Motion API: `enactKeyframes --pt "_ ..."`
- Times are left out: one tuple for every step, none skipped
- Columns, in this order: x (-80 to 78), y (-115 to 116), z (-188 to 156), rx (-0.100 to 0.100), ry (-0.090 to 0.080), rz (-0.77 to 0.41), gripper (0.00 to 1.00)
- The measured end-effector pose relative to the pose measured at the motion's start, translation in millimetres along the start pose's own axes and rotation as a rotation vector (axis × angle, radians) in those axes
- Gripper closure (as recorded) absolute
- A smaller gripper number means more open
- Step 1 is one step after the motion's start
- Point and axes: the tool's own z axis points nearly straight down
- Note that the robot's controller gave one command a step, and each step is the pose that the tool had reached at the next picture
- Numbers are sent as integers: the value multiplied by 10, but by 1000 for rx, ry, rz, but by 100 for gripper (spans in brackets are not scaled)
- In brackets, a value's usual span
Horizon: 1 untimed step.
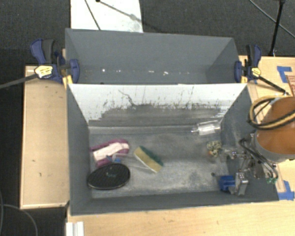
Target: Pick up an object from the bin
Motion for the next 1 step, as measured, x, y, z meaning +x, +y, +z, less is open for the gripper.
enactKeyframes --pt "-13 -2 -13 1 -2 -6 100"
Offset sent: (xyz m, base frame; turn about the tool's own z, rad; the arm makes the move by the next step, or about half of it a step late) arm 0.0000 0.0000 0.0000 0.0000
